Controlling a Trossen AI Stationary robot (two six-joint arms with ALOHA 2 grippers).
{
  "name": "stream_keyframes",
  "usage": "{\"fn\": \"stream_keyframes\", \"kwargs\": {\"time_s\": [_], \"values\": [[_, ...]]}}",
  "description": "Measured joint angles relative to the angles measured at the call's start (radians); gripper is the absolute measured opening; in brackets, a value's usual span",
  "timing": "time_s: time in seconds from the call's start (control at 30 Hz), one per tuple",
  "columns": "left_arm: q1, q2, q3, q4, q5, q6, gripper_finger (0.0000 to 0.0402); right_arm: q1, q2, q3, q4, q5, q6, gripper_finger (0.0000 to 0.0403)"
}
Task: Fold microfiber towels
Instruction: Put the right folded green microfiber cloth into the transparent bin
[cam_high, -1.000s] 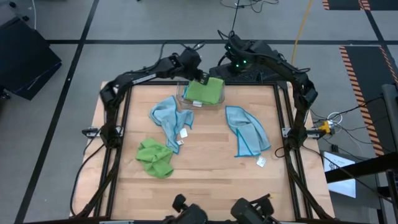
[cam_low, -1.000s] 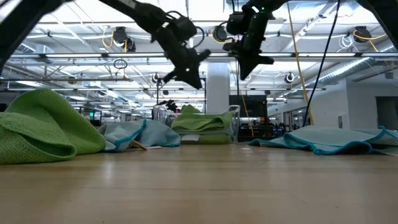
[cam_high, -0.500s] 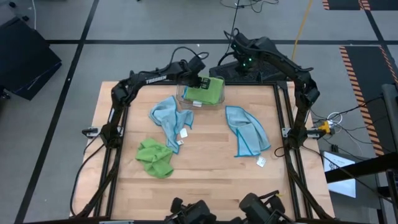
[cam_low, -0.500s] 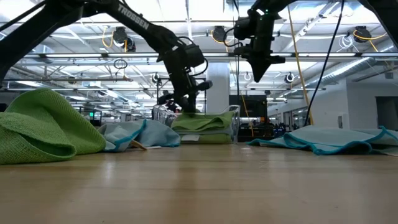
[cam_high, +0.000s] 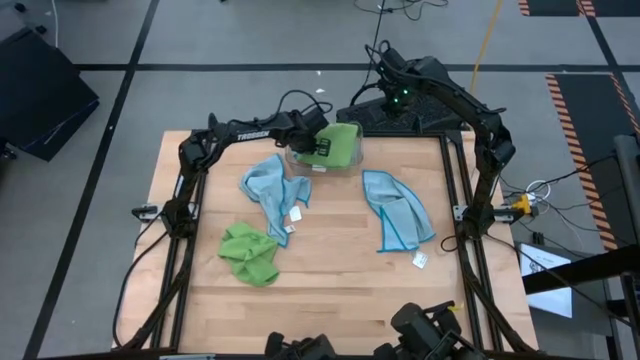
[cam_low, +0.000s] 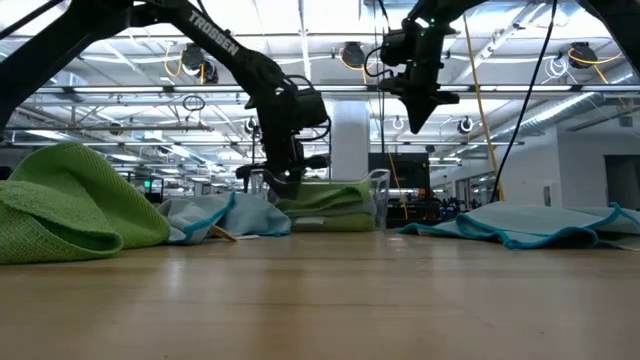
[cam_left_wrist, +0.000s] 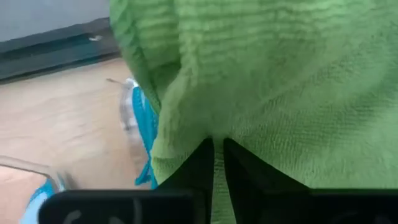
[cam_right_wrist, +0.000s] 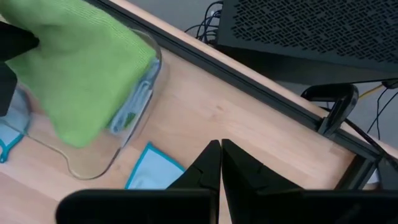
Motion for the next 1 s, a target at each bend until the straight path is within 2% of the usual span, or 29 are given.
{"fn": "stream_keyframes", "kwargs": {"time_s": [0.3, 0.57, 0.67, 0.8, 1.0], "values": [[-0.007, -0.005, 0.036, -0.014, 0.02, 0.003, 0.0042, -0.006, 0.0, 0.0, 0.0, -0.001, -0.029, 0.0008], [-0.01, -0.058, 0.123, -0.037, -0.032, 0.004, 0.0042, -0.006, 0.0, 0.0, 0.005, -0.002, -0.045, 0.0008], [-0.019, -0.058, 0.154, -0.03, 0.017, -0.001, 0.0042, -0.006, 0.0, 0.0, 0.006, -0.002, -0.048, 0.0008], [-0.034, -0.048, 0.154, -0.026, 0.078, -0.081, 0.0042, -0.006, 0.0, 0.0, 0.006, -0.002, -0.048, 0.0008], [-0.057, -0.023, 0.14, 0.067, 0.077, -0.055, 0.0042, -0.006, 0.001, 0.0, 0.013, -0.032, -0.049, 0.0008]]}}
